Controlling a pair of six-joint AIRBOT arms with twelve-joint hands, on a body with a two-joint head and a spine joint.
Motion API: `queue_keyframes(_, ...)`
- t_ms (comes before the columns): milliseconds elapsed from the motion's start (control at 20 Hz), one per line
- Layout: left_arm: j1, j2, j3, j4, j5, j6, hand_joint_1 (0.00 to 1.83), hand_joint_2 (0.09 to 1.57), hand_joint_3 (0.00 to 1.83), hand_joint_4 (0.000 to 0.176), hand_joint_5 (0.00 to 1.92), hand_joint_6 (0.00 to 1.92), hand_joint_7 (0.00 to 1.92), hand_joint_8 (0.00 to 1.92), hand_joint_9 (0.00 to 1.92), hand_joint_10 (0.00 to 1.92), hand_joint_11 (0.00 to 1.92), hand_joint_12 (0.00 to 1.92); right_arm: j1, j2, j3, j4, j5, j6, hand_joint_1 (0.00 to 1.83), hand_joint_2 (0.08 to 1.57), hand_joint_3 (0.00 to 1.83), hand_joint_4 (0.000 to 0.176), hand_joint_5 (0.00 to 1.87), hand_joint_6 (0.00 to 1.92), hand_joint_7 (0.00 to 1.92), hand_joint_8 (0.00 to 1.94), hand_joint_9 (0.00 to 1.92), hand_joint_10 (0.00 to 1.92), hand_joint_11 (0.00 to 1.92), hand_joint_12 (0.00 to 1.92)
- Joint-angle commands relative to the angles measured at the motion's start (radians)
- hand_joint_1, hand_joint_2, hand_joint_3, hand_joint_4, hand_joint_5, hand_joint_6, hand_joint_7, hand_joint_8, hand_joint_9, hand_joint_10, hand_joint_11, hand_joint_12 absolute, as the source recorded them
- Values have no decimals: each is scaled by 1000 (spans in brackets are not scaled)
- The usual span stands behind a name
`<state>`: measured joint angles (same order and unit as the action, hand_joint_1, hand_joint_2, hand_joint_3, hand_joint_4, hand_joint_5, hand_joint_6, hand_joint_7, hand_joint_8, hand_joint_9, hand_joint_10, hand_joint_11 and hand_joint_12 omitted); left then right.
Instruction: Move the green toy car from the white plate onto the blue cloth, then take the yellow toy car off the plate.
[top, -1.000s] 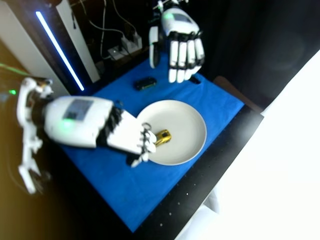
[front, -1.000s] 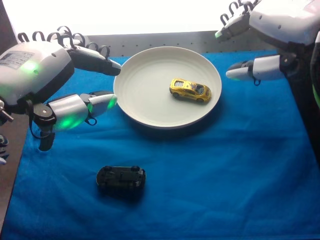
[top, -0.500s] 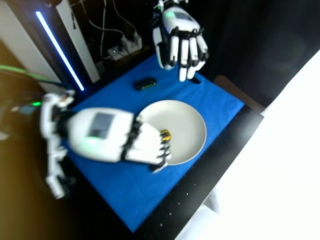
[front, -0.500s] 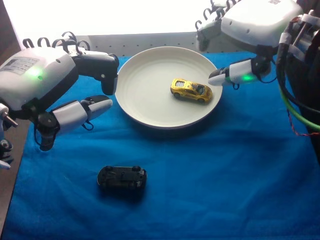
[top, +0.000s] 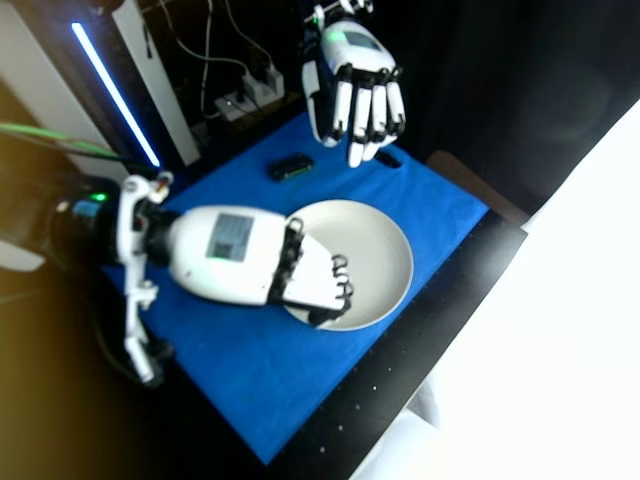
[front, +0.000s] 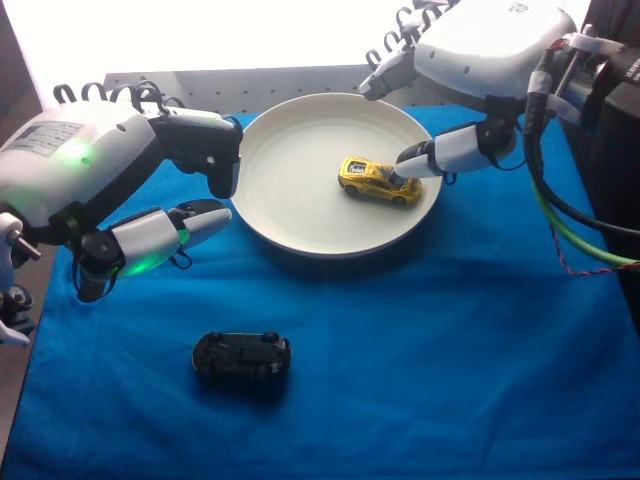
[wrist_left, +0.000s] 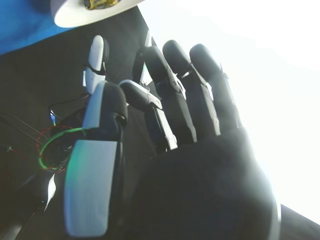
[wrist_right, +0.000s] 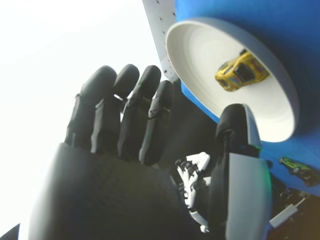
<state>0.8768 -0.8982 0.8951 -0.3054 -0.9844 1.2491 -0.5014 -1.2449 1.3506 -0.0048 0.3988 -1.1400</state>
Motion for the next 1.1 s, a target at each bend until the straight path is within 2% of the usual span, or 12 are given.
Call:
queue_keyframes(0,-5,-3,-1,17,-127,-7,866,1255,1,176,697,1396,907,89,544,969,297,1651,16,-3,5,0,109,-1,873,971,0,0,671,0,707,176,336,1040,76,1853)
queue_keyframes(50,-3,-3,-1,16,-130,-11,872,1251,0,176,706,1384,910,96,554,994,307,1664,16,-7,4,-10,103,-1,868,972,0,0,679,4,710,177,353,1052,106,1860)
queue_keyframes(150,1,-3,-1,14,-135,-17,859,1260,0,176,690,1405,891,87,550,908,282,1627,16,-9,3,-24,92,-1,863,957,0,0,754,29,706,149,362,952,63,1776)
queue_keyframes(250,3,-3,-2,14,-138,-19,867,1253,0,176,704,1386,903,85,568,870,273,1647,15,-10,3,-27,78,-2,843,964,1,0,706,5,739,134,447,977,197,1760)
queue_keyframes(400,3,-3,-2,14,-138,-21,861,1258,1,176,692,1402,903,88,545,945,240,1683,15,-16,4,-29,56,-32,816,945,0,0,703,2,735,47,506,779,253,1635)
queue_keyframes(550,4,-5,-2,14,-139,-24,870,1252,0,176,704,1385,905,87,549,962,262,1637,15,-24,6,-29,40,-49,783,950,1,0,696,7,753,35,526,797,305,1627)
queue_keyframes(700,4,-6,-2,14,-139,-27,888,1236,0,176,732,1345,928,99,574,996,296,1632,15,-33,10,-29,30,-55,779,966,6,0,699,2,752,19,512,743,253,1623)
queue_keyframes(800,4,-6,-2,15,-139,-28,891,1232,0,176,737,1337,929,106,565,1012,302,1629,15,-39,14,-29,23,-60,779,974,1,0,701,1,764,10,576,584,262,1538)
queue_keyframes(850,4,-6,-2,15,-139,-29,892,1232,0,176,737,1337,928,106,558,1006,295,1624,15,-42,17,-29,20,-61,788,979,1,0,717,6,781,13,600,595,270,1563)
queue_keyframes(950,4,-7,-2,17,-138,-32,899,1227,0,176,748,1322,939,140,563,1121,329,1675,15,-48,28,-29,9,-62,793,978,0,0,716,1,777,3,634,437,246,1476)
queue_keyframes(1000,4,-8,-2,17,-138,-33,895,1230,0,176,742,1331,858,263,550,1125,349,1674,15,-49,33,-29,4,-62,792,996,1,0,720,3,786,5,628,497,281,1522)
queue_keyframes(1050,4,-8,-2,18,-137,-35,895,1230,0,176,742,1331,858,263,550,1125,349,1674,15,-53,41,-28,-1,-62,792,996,1,0,720,3,786,5,628,497,281,1522)
